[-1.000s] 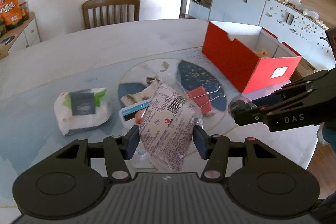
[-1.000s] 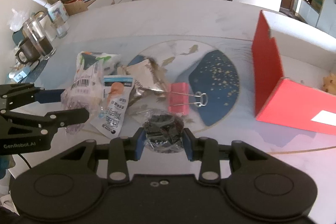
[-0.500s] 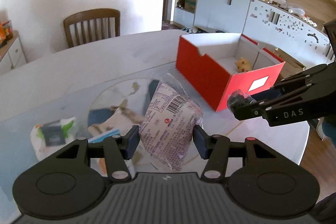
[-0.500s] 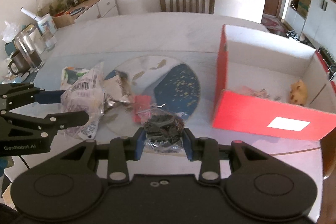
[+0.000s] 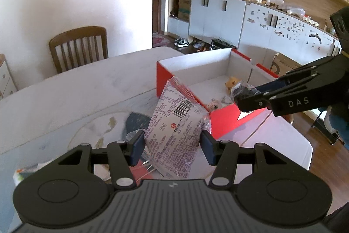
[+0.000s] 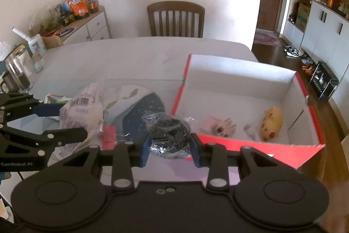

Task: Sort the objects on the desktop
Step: 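Lift and carry both bags with both tools into the red shoebox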

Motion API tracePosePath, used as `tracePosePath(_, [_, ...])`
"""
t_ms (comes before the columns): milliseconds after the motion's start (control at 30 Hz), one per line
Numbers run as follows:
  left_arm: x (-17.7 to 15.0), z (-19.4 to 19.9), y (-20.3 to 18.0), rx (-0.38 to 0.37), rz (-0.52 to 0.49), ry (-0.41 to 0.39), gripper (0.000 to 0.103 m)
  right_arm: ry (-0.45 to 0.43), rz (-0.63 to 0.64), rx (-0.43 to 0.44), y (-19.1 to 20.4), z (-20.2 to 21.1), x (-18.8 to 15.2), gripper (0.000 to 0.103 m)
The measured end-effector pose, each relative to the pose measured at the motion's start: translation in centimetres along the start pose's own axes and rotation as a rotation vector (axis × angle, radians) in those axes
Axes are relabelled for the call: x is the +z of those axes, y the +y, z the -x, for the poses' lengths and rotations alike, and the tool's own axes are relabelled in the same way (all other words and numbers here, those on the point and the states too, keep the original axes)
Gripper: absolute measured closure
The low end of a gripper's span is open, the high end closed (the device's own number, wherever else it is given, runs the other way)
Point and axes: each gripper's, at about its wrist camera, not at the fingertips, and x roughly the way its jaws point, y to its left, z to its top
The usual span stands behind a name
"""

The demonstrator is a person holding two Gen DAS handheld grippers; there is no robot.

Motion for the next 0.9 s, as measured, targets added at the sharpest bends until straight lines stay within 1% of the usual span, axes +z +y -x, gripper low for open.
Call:
tracePosePath(300, [3.0, -2.6, -3.4, -0.008, -0.047, -0.011, 0.049, -0.036, -0.007, -0.001, -4.2, 0.0, 1.1, 0.066])
tracePosePath(600, [6.0, -5.7, -6.4, -0.018, -0.085, -0.028, 0.049, -0.043, 0.013, -0.013, -8.2, -0.7, 2.1, 0.066])
tracePosePath(800, [7.8, -8.3, -7.5, -0.014, -0.107, -0.018, 0.049, -0.029, 0.013, -0.018, -10.3, -1.5, 2.3, 0.066])
tracePosePath(900, [8.8, -9.7, -7.4, -0.017, -0.098, -0.006, 0.049, -0.017, 0.016, -0.023, -11.3, -2.1, 2.3, 0.066])
